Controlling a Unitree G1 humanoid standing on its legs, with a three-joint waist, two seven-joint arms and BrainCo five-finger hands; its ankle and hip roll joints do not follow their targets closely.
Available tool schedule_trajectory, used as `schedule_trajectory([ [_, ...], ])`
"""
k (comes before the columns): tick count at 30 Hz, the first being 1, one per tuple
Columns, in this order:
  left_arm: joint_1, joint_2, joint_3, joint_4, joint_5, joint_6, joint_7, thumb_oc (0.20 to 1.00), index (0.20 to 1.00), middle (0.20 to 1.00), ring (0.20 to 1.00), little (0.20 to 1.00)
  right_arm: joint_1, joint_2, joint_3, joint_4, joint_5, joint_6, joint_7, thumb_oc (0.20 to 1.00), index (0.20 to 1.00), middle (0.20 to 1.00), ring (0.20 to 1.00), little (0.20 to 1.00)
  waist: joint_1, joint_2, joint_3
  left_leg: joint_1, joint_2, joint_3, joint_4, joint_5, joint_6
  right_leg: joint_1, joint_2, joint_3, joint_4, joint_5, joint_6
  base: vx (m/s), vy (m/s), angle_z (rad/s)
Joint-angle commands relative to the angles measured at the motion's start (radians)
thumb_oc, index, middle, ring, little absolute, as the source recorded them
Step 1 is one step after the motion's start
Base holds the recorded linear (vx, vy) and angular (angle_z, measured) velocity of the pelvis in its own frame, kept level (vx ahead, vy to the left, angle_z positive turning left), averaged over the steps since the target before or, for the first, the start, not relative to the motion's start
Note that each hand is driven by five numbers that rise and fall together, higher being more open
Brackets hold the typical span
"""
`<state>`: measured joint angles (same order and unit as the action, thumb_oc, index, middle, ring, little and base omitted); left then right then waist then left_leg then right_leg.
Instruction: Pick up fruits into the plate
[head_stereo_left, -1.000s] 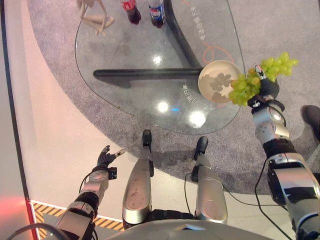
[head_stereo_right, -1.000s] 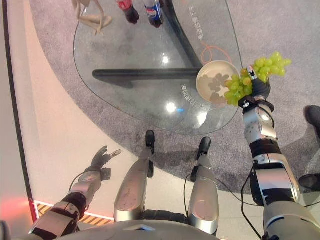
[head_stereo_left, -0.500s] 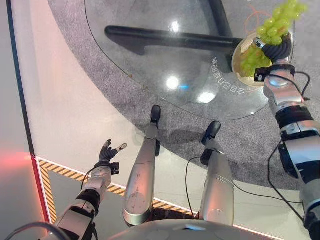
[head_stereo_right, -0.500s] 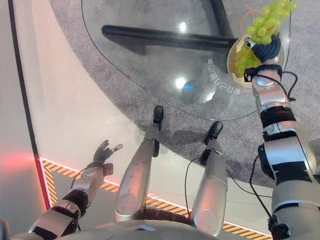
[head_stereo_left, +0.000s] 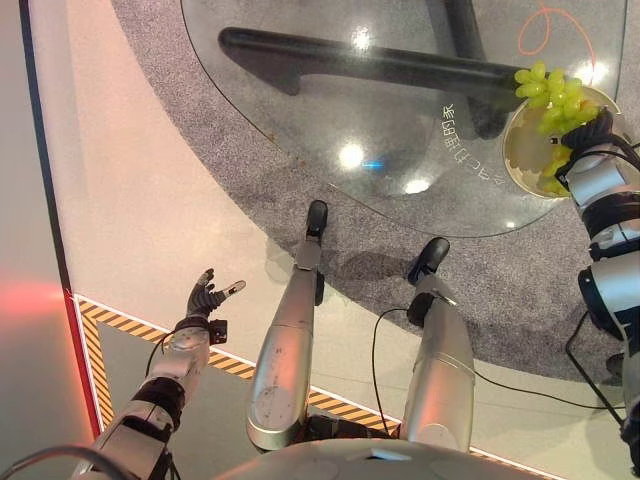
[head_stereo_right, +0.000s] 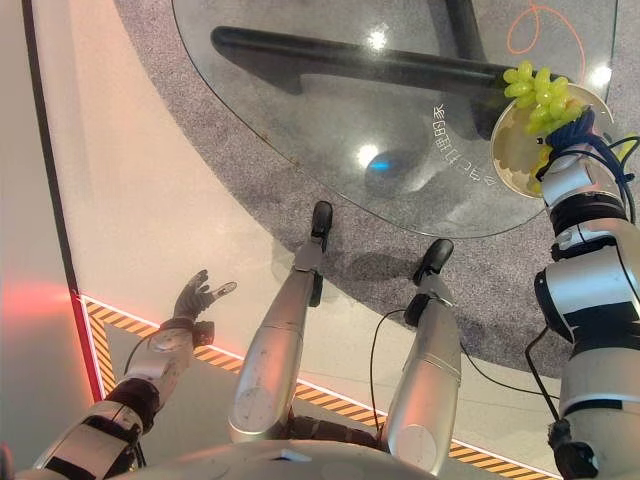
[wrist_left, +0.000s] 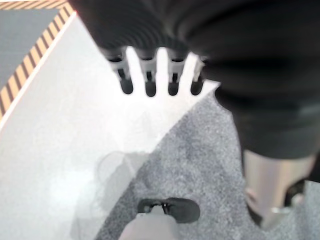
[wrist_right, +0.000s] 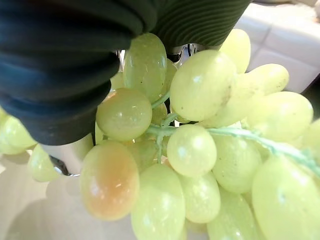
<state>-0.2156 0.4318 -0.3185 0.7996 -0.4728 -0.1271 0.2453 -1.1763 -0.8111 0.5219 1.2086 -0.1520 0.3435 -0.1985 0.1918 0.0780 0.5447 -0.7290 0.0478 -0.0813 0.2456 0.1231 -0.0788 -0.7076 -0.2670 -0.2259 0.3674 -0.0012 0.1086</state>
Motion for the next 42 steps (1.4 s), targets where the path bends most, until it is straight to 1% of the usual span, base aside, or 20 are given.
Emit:
schedule_trajectory([
  [1,0.093,0.020,-0.008,-0.009,0.005,0.033,-0.008,1.000,1.000,1.000,1.000,1.000,0.023,-0.118,0.070,-0.002,-0.083,-0.019,0.003,1.000,1.000,1.000,1.000,1.000,0.004,0.054,-0.025,-0.001,-0.130,0.020,0.077,-0.145,0.083,-0.010,0.113,0.000,0.073,-0.097,-0.046,0.00,0.000,0.00],
  [4,0.094,0.022,-0.005,-0.008,0.015,0.046,0.004,1.000,1.000,1.000,1.000,1.000,0.032,-0.118,0.069,-0.009,-0.079,-0.042,-0.045,1.000,1.000,1.000,1.000,1.000,0.002,0.051,-0.025,0.007,-0.129,0.021,0.076,-0.148,0.084,-0.004,0.115,0.000,0.071,-0.095,-0.045,0.00,0.000,0.00],
  [5,0.093,0.021,-0.005,-0.001,0.016,0.057,0.029,1.000,1.000,1.000,1.000,1.000,0.040,-0.113,0.052,-0.017,-0.071,-0.078,-0.129,1.000,1.000,1.000,1.000,1.000,-0.002,0.049,-0.025,0.015,-0.128,0.023,0.073,-0.149,0.084,0.004,0.118,0.001,0.066,-0.093,-0.044,0.00,0.000,0.00],
  [9,0.084,0.013,0.003,0.023,0.039,0.077,0.060,1.000,1.000,1.000,1.000,1.000,0.049,-0.101,0.025,-0.052,-0.070,-0.132,-0.237,1.000,1.000,1.000,1.000,1.000,-0.011,0.042,-0.025,0.028,-0.126,0.032,0.066,-0.148,0.082,0.017,0.124,0.005,0.049,-0.086,-0.039,-0.02,0.014,0.00],
  [10,0.067,0.011,0.009,0.030,0.047,0.090,0.080,1.000,1.000,1.000,1.000,1.000,0.040,-0.102,0.011,-0.080,-0.082,-0.154,-0.279,1.000,1.000,1.000,1.000,1.000,-0.016,0.039,-0.025,0.003,-0.122,0.039,0.055,-0.113,0.085,-0.002,0.124,-0.007,0.026,-0.046,-0.045,-0.09,0.064,-0.01],
  [12,0.066,0.007,0.012,0.045,0.046,0.093,0.098,1.000,1.000,1.000,1.000,1.000,0.049,-0.099,0.007,-0.117,-0.077,-0.168,-0.332,1.000,1.000,1.000,1.000,1.000,-0.022,0.036,-0.025,0.011,-0.120,0.043,0.049,-0.113,0.084,0.004,0.127,-0.006,0.018,-0.043,-0.043,-0.05,0.049,-0.02],
  [14,0.064,0.000,0.016,0.055,0.049,0.094,0.129,1.000,1.000,1.000,1.000,1.000,0.060,-0.095,-0.008,-0.172,-0.060,-0.225,-0.455,1.000,1.000,1.000,1.000,1.000,-0.028,0.033,-0.025,0.020,-0.116,0.049,0.043,-0.114,0.084,0.009,0.128,-0.005,0.013,-0.041,-0.042,-0.01,0.033,-0.02],
  [15,0.065,-0.002,0.018,0.059,0.046,0.089,0.131,1.000,1.000,1.000,1.000,1.000,0.064,-0.094,-0.013,-0.191,-0.054,-0.226,-0.477,1.000,1.000,1.000,1.000,1.000,-0.030,0.033,-0.025,0.022,-0.115,0.050,0.042,-0.115,0.084,0.010,0.129,-0.004,0.013,-0.041,-0.041,-0.02,0.034,0.00],
  [17,0.069,-0.011,0.027,0.081,0.041,0.062,0.147,1.000,1.000,1.000,1.000,1.000,0.093,-0.076,-0.056,-0.289,-0.047,-0.313,-0.630,1.000,1.000,1.000,1.000,1.000,-0.039,0.030,-0.025,0.040,-0.115,0.054,0.040,-0.122,0.082,0.023,0.132,0.001,0.011,-0.044,-0.040,-0.02,0.036,0.00],
  [20,0.069,-0.028,0.032,0.092,0.073,0.026,0.159,1.000,1.000,1.000,1.000,1.000,0.145,-0.049,-0.105,-0.397,-0.076,-0.411,-0.764,1.000,1.000,1.000,1.000,1.000,-0.049,0.026,-0.025,0.071,-0.115,0.060,0.030,-0.128,0.082,0.047,0.134,0.006,0.002,-0.046,-0.040,-0.04,0.039,-0.02],
  [22,0.064,-0.033,0.031,0.097,0.064,0.022,0.158,1.000,1.000,1.000,1.000,1.000,0.166,-0.037,-0.127,-0.433,-0.079,-0.460,-0.808,1.000,1.000,1.000,1.000,1.000,-0.054,0.024,-0.025,0.090,-0.115,0.063,0.026,-0.132,0.080,0.064,0.133,0.006,-0.002,-0.047,-0.038,-0.04,0.033,-0.05],
  [23,0.064,-0.041,0.041,0.109,0.072,0.009,0.164,1.000,1.000,1.000,1.000,1.000,0.203,-0.024,-0.159,-0.486,-0.107,-0.524,-0.858,1.000,1.000,1.000,1.000,1.000,-0.062,0.022,-0.025,0.122,-0.113,0.068,0.018,-0.137,0.079,0.090,0.130,0.009,-0.012,-0.048,-0.037,-0.04,0.058,-0.06],
  [25,0.060,-0.049,0.050,0.124,0.078,-0.002,0.164,1.000,1.000,1.000,1.000,1.000,0.265,0.007,-0.212,-0.562,-0.115,-0.608,-0.884,1.000,1.000,1.000,1.000,1.000,-0.074,0.020,-0.025,0.165,-0.110,0.075,0.009,-0.145,0.076,0.128,0.125,0.010,-0.024,-0.049,-0.033,-0.03,0.058,-0.04],
  [29,0.044,-0.063,0.071,0.152,0.110,-0.017,0.159,1.000,1.000,1.000,1.000,1.000,0.388,0.081,-0.290,-0.722,-0.193,-0.705,-0.910,1.000,1.000,1.000,1.000,1.000,-0.107,0.007,-0.025,0.277,-0.098,0.106,-0.031,-0.154,0.066,0.233,0.111,0.012,-0.081,-0.040,-0.020,-0.03,0.038,-0.03],
  [32,0.038,-0.074,0.089,0.174,0.086,-0.014,0.092,1.000,1.000,1.000,1.000,1.000,0.465,0.139,-0.312,-0.816,-0.221,-0.721,-0.897,1.000,1.000,1.000,1.000,1.000,-0.130,-0.003,-0.025,0.359,-0.085,0.119,-0.064,-0.152,0.056,0.316,0.107,0.014,-0.127,-0.030,-0.016,-0.05,0.030,-0.08],
  [35,0.055,-0.095,0.115,0.213,0.080,-0.007,0.021,1.000,1.000,1.000,1.000,1.000,0.574,0.197,-0.331,-0.873,-0.229,-0.769,-0.851,1.000,1.000,1.000,1.000,1.000,-0.151,-0.011,-0.028,0.457,-0.066,0.134,-0.101,-0.163,0.049,0.411,0.104,0.021,-0.161,-0.034,-0.011,0.01,0.039,-0.07],
  [37,0.078,-0.103,0.128,0.240,0.096,-0.013,0.015,1.000,1.000,1.000,1.000,1.000,0.659,0.235,-0.321,-0.927,-0.279,-0.779,-0.820,1.000,1.000,1.000,1.000,1.000,-0.169,-0.020,-0.071,0.496,-0.053,0.148,-0.135,-0.160,0.044,0.451,0.102,0.028,-0.197,-0.026,-0.007,0.07,0.049,-0.13],
  [38,0.093,-0.106,0.142,0.262,0.102,-0.012,0.009,1.000,1.000,1.000,1.000,1.000,0.733,0.256,-0.318,-0.959,-0.287,-0.805,-0.790,1.000,1.000,1.000,1.000,1.000,-0.183,-0.028,-0.103,0.529,-0.044,0.160,-0.158,-0.160,0.041,0.486,0.102,0.032,-0.221,-0.026,-0.004,0.10,0.047,-0.24],
  [41,0.115,-0.118,0.167,0.296,0.097,0.001,-0.017,1.000,1.000,1.000,1.000,1.000,0.851,0.269,-0.308,-0.998,-0.265,-0.845,-0.739,1.000,1.000,1.000,1.000,1.000,-0.204,-0.042,-0.166,0.585,-0.028,0.179,-0.193,-0.161,0.036,0.549,0.105,0.039,-0.262,-0.024,0.002,0.06,-0.004,-0.25],
  [42,0.117,-0.120,0.168,0.296,0.094,0.002,-0.019,1.000,1.000,1.000,1.000,1.000,0.857,0.270,-0.308,-1.000,-0.265,-0.846,-0.737,1.000,1.000,1.000,1.000,1.000,-0.205,-0.043,-0.169,0.589,-0.027,0.180,-0.195,-0.161,0.035,0.552,0.105,0.039,-0.264,-0.024,0.002,0.01,-0.011,-0.09],
])
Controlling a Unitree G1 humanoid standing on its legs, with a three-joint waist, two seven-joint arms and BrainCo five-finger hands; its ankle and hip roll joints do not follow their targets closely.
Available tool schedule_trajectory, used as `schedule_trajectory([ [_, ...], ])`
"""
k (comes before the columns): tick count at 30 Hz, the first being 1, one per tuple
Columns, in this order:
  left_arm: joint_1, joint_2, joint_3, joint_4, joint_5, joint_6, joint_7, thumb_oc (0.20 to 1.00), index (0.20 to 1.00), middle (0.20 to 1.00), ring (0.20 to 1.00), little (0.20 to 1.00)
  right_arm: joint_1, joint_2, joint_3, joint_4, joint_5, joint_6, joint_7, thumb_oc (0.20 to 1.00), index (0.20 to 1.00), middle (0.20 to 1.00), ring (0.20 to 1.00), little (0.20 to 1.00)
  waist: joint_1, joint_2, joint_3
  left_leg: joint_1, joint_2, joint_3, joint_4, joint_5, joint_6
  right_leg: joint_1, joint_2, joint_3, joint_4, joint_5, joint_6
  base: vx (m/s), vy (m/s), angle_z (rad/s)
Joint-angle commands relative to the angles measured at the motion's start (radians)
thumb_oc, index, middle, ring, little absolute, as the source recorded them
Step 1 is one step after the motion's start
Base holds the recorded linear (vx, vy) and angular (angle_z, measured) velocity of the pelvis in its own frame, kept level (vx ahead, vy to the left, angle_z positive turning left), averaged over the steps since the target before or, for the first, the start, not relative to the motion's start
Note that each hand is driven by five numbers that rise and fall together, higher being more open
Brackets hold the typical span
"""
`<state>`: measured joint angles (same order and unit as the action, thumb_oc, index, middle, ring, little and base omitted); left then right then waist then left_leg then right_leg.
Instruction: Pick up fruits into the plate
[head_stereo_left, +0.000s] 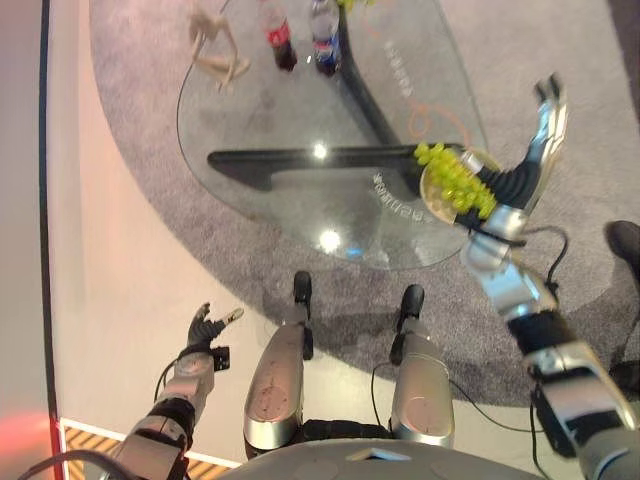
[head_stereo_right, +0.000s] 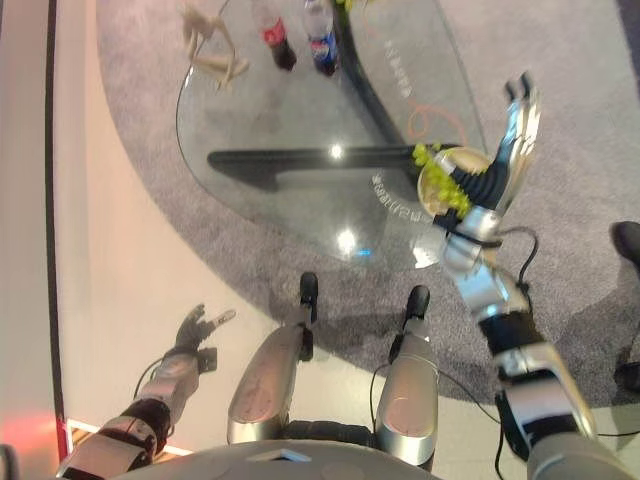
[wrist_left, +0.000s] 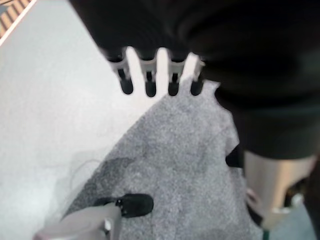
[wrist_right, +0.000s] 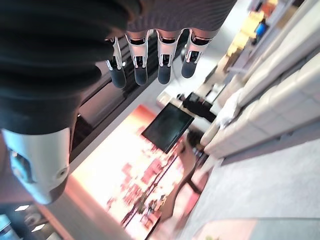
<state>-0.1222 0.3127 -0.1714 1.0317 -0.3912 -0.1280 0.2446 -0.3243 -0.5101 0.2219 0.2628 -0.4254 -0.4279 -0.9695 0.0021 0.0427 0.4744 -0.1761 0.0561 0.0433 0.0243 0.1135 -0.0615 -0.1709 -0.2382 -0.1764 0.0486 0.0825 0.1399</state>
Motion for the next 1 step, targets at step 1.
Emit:
schedule_trajectory([
  [1,0.024,0.000,0.020,0.064,0.013,0.003,-0.018,1.000,1.000,1.000,1.000,1.000,0.006,-0.031,-0.008,-0.054,0.008,-0.075,0.035,1.000,1.000,1.000,1.000,1.000,-0.015,-0.008,-0.099,0.036,-0.036,0.055,0.026,-0.151,0.018,0.016,0.076,-0.010,0.054,-0.107,-0.029,0.00,-0.002,-0.03],
])
